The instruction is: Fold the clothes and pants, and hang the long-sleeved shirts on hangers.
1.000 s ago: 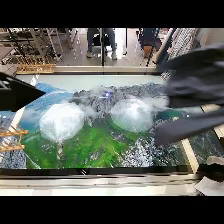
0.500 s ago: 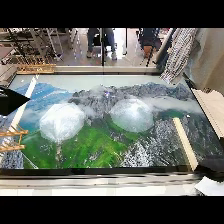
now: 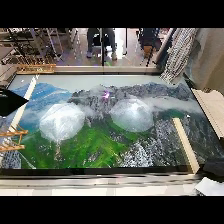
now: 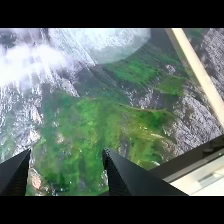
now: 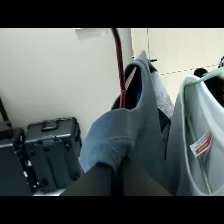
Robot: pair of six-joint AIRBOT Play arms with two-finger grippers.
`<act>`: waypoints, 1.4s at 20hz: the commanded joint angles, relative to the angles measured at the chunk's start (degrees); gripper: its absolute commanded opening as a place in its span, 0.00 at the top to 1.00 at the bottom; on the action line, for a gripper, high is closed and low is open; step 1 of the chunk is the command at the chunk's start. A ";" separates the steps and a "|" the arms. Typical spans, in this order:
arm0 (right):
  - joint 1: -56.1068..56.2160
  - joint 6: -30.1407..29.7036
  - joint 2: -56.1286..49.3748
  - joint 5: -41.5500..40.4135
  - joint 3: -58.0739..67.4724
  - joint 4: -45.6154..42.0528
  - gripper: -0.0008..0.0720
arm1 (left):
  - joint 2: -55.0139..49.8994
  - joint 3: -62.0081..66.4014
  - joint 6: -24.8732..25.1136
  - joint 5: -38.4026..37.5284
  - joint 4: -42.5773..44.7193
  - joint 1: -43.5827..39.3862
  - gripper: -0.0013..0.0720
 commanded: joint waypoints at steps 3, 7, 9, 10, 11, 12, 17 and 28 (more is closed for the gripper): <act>-0.72 0.35 4.74 -10.34 -0.33 8.50 0.04 | 0.04 -0.02 -0.15 -2.21 0.07 0.07 0.32; -0.35 0.37 12.46 -27.23 -0.33 35.80 0.03 | 0.02 -0.02 -0.15 -2.19 0.07 0.07 0.32; 2.99 -0.20 16.50 -26.82 -0.33 52.28 0.03 | 0.02 -0.02 -0.13 -2.21 0.15 0.07 0.32; 6.40 -1.95 18.08 -22.73 -0.33 56.78 0.03 | 0.02 -0.02 -0.13 -2.16 1.75 0.07 0.32; 11.32 -6.56 19.19 -16.59 -0.33 60.61 0.03 | 0.00 -0.02 -0.15 -2.16 4.98 0.07 0.32; 16.94 -13.40 19.47 -8.90 -0.33 64.41 0.03 | -0.09 -0.02 -0.48 -2.16 9.29 0.07 0.32; 54.99 -37.44 16.74 31.36 -11.45 65.75 0.03 | -1.27 -0.02 -14.56 -0.85 38.95 0.09 0.32; 84.37 -41.94 2.84 8.09 -21.38 38.42 0.03 | -1.53 -0.02 -14.97 -0.46 38.84 0.07 0.32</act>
